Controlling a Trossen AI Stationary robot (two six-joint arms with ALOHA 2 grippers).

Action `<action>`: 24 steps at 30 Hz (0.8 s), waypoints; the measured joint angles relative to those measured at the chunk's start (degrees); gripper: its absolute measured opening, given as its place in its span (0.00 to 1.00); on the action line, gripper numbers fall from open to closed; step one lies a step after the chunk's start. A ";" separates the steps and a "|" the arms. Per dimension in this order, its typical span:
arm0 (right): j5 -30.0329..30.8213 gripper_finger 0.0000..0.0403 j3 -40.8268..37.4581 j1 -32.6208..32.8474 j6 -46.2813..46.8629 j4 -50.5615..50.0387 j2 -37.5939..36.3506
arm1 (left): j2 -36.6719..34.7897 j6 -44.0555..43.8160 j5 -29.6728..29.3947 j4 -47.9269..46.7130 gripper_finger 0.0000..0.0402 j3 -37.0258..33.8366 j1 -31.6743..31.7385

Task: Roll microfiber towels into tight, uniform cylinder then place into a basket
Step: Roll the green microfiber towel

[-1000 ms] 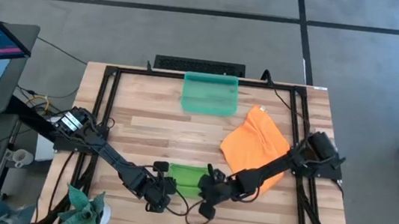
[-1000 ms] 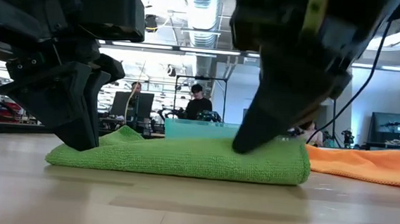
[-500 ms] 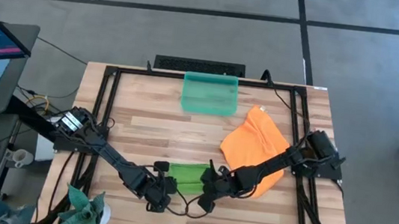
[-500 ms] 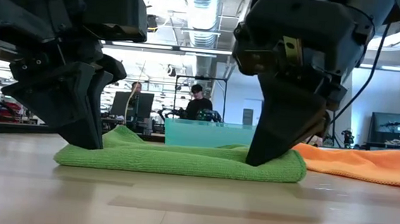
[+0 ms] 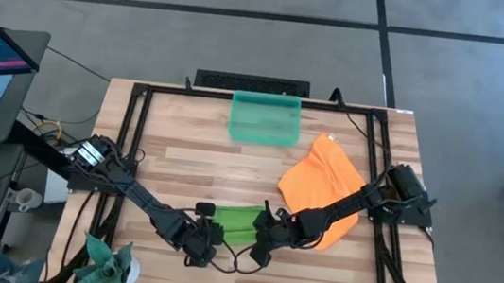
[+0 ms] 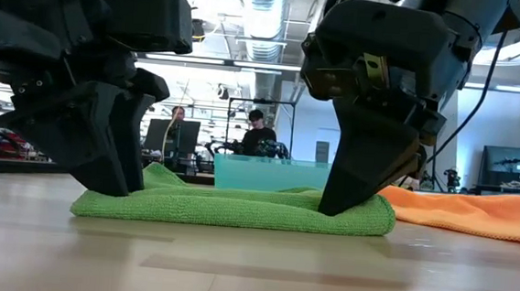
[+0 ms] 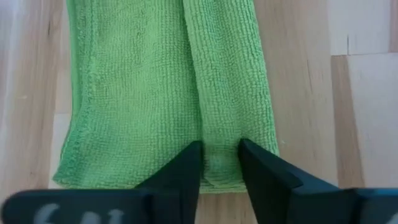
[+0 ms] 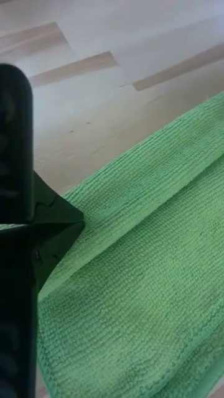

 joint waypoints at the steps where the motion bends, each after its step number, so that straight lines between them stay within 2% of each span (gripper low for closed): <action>1: 0.00 0.05 0.00 0.00 0.00 -0.01 0.00 | 0.00 -0.02 0.00 -0.38 0.30 0.18 0.02; 8: 0.02 0.04 -0.07 0.00 0.02 -0.58 0.02 | -1.92 1.90 -3.03 -12.62 0.33 6.66 -1.87; 12: 0.02 0.04 -0.11 0.00 0.02 -0.49 0.02 | -3.94 1.21 -10.32 -13.94 0.31 8.38 -4.84; 16: 0.02 0.05 -0.11 -0.02 0.02 -0.45 0.04 | -3.73 1.29 -14.85 -7.83 0.30 8.16 -7.56; 21: 0.00 0.04 -0.11 -0.02 0.02 -0.40 0.04 | -2.60 4.62 -13.75 3.00 0.30 4.36 -6.81; 24: -0.02 0.04 -0.11 -0.02 0.02 -0.37 0.04 | -2.69 6.58 -10.92 9.72 0.30 1.69 -4.86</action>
